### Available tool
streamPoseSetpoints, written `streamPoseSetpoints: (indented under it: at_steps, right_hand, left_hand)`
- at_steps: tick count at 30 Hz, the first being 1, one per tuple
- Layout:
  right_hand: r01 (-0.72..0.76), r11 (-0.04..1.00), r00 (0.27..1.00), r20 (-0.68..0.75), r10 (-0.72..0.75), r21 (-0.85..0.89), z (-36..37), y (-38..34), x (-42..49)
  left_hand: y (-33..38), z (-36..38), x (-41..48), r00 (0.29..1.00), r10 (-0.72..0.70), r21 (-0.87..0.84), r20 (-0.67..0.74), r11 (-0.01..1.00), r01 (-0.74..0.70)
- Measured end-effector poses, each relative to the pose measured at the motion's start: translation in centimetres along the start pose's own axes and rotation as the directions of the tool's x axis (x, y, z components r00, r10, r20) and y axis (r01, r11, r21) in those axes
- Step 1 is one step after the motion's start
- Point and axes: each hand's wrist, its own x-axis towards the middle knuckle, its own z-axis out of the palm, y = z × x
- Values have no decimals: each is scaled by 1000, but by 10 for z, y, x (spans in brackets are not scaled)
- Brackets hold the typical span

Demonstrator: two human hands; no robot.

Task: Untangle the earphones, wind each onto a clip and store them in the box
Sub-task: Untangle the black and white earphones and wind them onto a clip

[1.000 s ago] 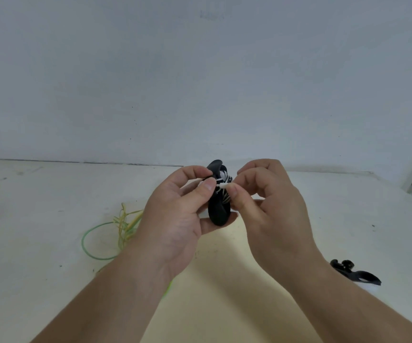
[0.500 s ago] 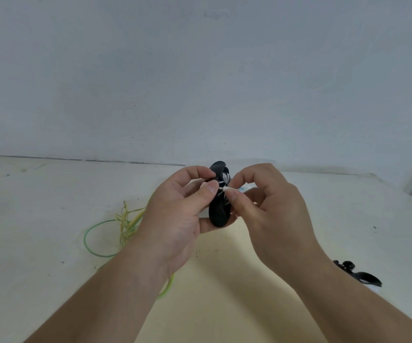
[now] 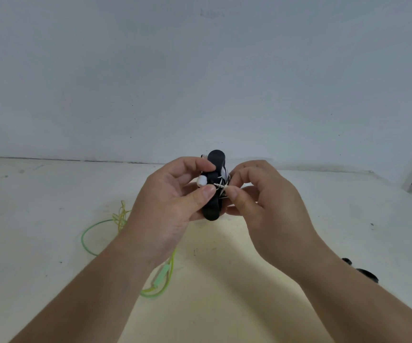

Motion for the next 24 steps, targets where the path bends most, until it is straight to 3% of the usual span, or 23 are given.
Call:
streamPoseSetpoints:
  at_steps: [7,17,24]
  right_hand:
    - [-34,999,999,31,32,35,-4,-2,1]
    - [-155,987,985,71,158,-38,-2,-3,1]
    - [-309,944,948,112,297,112,-1,-5,1]
  left_hand:
    - [1,0,1,1000,24,-9,1,1000,-24]
    - [7,1,0,992,126,302,32,945,-129]
    - [8,5,-3,982,188,500,31,848,-178]
